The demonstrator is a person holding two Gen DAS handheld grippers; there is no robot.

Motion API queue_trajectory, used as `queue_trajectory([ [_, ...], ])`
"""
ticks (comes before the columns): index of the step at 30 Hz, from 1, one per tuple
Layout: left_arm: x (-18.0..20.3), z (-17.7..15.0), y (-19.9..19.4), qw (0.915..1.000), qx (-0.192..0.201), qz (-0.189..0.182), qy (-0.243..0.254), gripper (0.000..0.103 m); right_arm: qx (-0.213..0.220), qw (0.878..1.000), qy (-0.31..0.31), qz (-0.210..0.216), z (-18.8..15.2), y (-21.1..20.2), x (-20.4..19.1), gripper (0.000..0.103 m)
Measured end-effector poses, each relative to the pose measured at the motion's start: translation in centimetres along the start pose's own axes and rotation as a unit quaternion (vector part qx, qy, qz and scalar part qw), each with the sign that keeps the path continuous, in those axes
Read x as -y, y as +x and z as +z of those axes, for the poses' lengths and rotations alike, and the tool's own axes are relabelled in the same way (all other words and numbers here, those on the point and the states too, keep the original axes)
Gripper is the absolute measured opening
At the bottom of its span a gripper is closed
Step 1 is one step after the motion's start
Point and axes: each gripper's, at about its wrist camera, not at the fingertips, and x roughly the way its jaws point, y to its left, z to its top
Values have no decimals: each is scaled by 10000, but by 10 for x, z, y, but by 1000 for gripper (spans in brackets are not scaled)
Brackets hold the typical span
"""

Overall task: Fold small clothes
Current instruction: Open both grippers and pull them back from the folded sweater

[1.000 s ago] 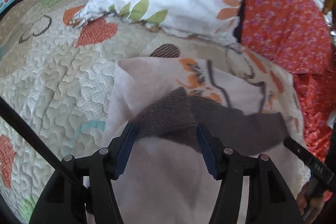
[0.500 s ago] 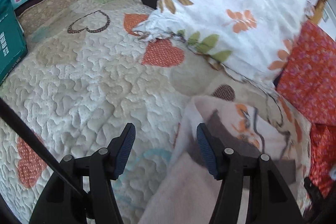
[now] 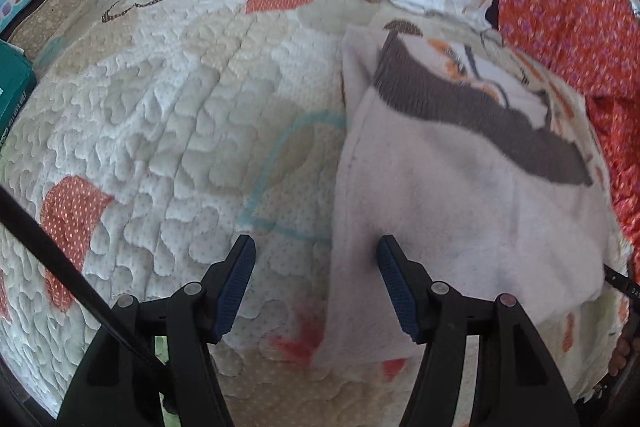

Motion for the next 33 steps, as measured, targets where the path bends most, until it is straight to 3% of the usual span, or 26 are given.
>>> queue_trajectory([
  [1,0,-1,2,10000,4,18,22,62,81,9997,-207,-129,-4,-3,-5,15],
  [2,0,-1,2,10000,29,39,43,62,32,9996,-276,25,-4,-5,-6,6],
  [3,-1,-2,1,10000,24,54,57,62,0,9998,-183,120,-2,-10,-2,5],
  [4,-1,-2,1,9999,24,83,66,62,73,9998,-180,-65,0,-15,1,5],
  [9,4,-3,2,9985,87,465,282,63,421,9894,-399,-1333,9,-26,4,2],
  [11,3,-1,1,9985,98,505,190,63,488,9764,-502,-2043,10,-24,1,3],
  [12,-1,1,-2,9988,105,487,17,62,461,9782,-407,-1982,11,-25,5,3],
  [14,-7,2,-14,9984,239,439,-251,59,522,9885,82,-1413,14,-36,16,4],
  [16,-5,2,-33,9978,507,253,-338,59,599,9908,382,-1150,17,-44,21,11],
  [23,25,-32,-108,9877,1543,-36,-231,62,932,9913,463,-811,6,-64,-8,20],
  [25,31,-42,-123,9845,1735,-102,-221,64,1032,9917,357,-682,-8,-70,-25,39],
  [27,35,-53,-136,9812,1902,-180,-261,71,1031,9926,261,-580,-24,-69,-41,42],
  [29,35,-61,-144,9783,2049,-137,-279,73,1018,9921,223,-700,-39,-67,-49,42],
  [33,33,-75,-152,9752,2209,85,-86,77,1112,9840,383,-1335,-56,-66,-43,42],
])
